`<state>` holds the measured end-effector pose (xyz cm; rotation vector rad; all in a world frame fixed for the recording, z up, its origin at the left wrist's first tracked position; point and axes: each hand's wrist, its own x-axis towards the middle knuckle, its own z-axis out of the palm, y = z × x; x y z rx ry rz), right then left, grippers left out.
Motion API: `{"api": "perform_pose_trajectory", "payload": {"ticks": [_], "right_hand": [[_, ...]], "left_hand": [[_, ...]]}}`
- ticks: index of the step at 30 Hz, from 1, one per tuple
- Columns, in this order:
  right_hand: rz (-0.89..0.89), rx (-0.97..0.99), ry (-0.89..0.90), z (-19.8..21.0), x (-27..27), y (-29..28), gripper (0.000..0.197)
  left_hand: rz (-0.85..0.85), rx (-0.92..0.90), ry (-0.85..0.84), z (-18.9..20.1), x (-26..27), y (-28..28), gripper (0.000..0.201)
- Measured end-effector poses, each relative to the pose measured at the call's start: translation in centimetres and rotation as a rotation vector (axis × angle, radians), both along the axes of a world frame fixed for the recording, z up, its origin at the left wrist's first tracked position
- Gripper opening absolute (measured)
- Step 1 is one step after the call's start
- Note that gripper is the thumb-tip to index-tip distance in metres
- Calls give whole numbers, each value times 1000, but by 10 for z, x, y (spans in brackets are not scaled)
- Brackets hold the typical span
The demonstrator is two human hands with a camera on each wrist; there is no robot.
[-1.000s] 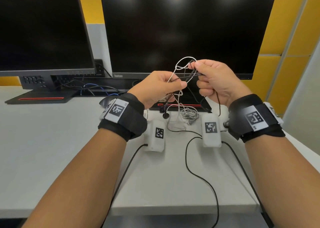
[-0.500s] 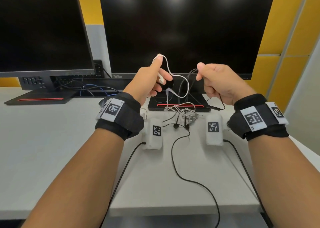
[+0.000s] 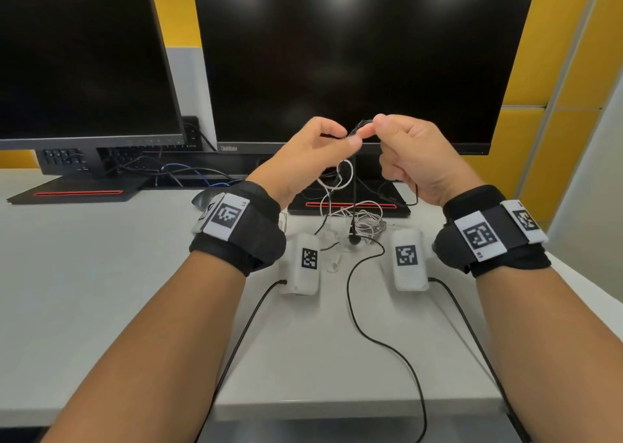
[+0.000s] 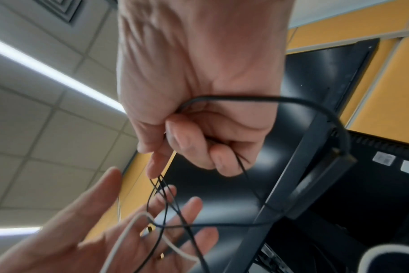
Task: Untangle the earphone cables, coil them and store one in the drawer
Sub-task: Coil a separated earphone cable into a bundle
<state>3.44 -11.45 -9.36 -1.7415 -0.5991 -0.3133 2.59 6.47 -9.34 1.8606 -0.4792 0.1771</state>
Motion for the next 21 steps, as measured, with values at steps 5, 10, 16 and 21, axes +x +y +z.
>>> {"api": "perform_pose_trajectory", "payload": {"ticks": [5, 10, 16, 21], "right_hand": [[-150, 21, 51, -1, 4, 3, 27], [-217, 201, 90, 2, 7, 1, 25], [-115, 423, 129, 8, 0, 3, 23], [-52, 517, 158, 7, -1, 3, 17]], "left_hand": [[-40, 40, 8, -5, -1, -3, 6], [-14, 70, -25, -4, 0, -1, 12], [37, 73, -89, -5, 3, 1, 13], [-54, 116, -91, 0, -4, 3, 27]]}}
